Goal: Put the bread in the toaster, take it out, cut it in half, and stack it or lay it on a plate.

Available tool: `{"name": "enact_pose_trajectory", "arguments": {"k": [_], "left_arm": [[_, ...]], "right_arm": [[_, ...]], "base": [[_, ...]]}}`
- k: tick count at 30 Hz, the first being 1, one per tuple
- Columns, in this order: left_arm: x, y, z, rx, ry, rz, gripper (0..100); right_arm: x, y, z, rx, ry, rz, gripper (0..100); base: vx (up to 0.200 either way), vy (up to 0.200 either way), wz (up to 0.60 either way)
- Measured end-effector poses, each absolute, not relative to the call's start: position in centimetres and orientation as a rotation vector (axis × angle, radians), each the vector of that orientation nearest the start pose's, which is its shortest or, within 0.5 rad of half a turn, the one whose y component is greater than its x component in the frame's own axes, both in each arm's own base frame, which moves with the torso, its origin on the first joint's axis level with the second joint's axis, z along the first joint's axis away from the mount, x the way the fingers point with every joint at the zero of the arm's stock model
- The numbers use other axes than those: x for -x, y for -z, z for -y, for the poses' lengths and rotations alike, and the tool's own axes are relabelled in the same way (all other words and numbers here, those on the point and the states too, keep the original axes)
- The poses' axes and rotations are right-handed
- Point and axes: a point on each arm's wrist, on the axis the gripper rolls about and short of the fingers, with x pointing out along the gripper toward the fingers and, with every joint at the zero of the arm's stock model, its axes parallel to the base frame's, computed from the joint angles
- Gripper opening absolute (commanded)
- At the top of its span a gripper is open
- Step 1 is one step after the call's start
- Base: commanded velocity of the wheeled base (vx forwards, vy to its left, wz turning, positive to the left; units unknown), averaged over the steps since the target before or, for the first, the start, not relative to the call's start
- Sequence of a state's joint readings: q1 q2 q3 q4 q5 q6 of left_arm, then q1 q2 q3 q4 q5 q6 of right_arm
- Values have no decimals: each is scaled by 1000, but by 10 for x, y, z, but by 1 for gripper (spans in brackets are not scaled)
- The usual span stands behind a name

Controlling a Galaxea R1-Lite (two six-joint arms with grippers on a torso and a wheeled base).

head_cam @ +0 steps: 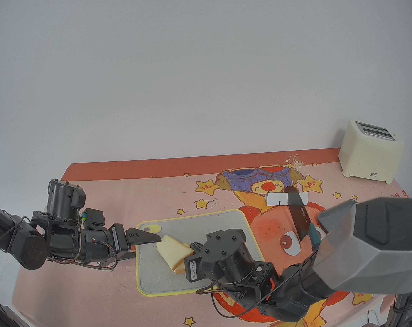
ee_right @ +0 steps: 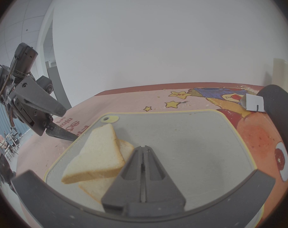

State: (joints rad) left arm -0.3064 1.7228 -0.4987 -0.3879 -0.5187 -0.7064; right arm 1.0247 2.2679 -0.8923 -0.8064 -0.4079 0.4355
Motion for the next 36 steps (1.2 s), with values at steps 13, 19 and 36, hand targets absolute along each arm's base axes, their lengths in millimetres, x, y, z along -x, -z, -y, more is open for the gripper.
{"name": "enact_pose_trajectory", "arguments": {"k": [13,19,36], "left_arm": [[-200,-85,88,690,496,-1114,100],[-182,-94,84,687,490,-1148,100],[-183,-127,72,714,522,-941,100]], "right_arm": [[-203,-20,-332,-37,-511,-549,0],[-203,-20,-332,-45,-509,-549,0],[-208,-21,-326,-59,-489,-550,0]], "base": [[0,0,0],[0,0,0],[0,0,0]]}}
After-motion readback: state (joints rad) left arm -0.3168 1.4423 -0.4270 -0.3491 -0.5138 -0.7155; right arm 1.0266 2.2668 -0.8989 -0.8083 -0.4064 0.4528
